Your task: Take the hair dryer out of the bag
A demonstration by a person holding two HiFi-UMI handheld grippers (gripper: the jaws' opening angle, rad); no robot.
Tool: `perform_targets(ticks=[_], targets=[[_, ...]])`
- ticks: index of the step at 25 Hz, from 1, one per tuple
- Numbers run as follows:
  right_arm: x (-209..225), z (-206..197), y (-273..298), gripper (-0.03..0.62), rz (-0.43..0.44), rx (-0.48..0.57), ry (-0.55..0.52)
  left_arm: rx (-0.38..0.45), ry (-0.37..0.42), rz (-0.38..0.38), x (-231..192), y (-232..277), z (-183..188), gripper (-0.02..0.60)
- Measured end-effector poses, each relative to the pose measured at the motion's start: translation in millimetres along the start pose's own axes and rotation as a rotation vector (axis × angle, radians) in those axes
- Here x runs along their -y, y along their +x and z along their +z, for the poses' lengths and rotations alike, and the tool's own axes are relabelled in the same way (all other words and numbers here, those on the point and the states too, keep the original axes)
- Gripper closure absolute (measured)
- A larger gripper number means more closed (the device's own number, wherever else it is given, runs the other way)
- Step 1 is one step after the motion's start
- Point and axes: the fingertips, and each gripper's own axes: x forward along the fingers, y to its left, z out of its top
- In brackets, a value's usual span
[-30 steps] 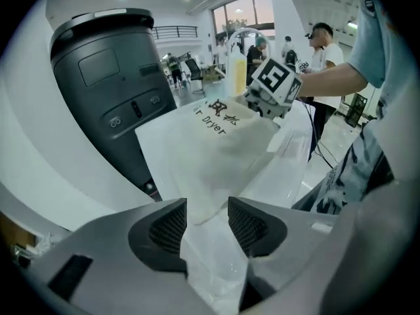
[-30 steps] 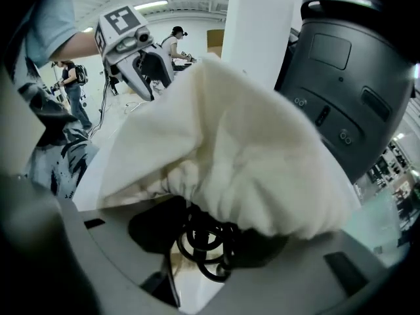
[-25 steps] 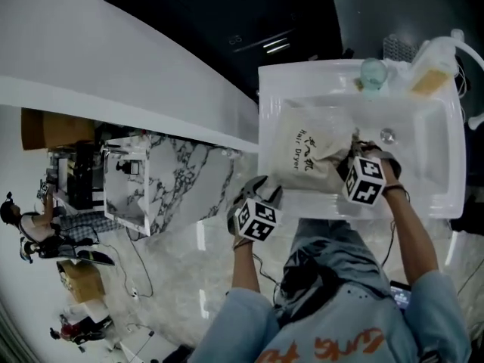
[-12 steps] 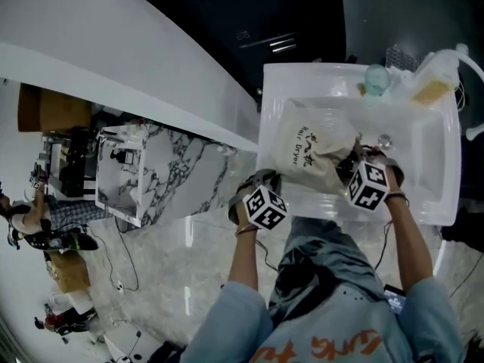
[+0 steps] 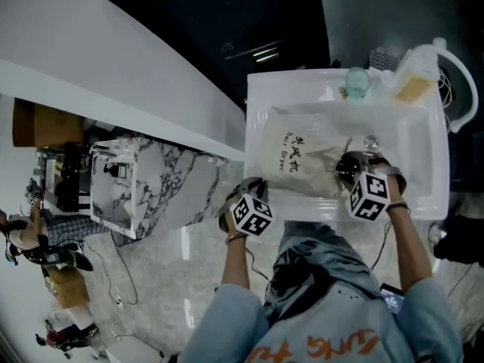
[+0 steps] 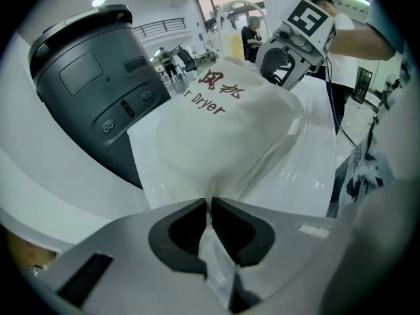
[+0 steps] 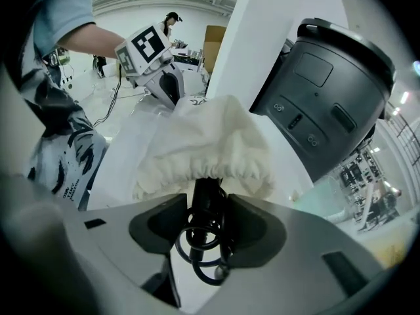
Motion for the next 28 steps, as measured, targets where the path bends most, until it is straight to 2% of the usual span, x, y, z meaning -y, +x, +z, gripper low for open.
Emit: perform_targets(ticks=[6, 15, 22, 28], targets=[[0, -21, -26, 0.402, -0.073, -0.047, -0.014, -0.001, -0.013, -0.004, 0, -1, -1, 0.554], [2, -58, -58, 0.404, -0.164, -0.100, 0.022, -0.003, -0.025, -0.004, -2, -1, -2, 0.552], [-4, -99, -81, 0.407, -0.200, -0.174, 0.061, 0.002, -0.037, -0.015, -4, -2, -2, 0.552], [-20, -138, -96, 0.409, -0.212, -0.218, 0.154, 0.002, -0.038, -0.015, -4, -2, -2, 0.552]])
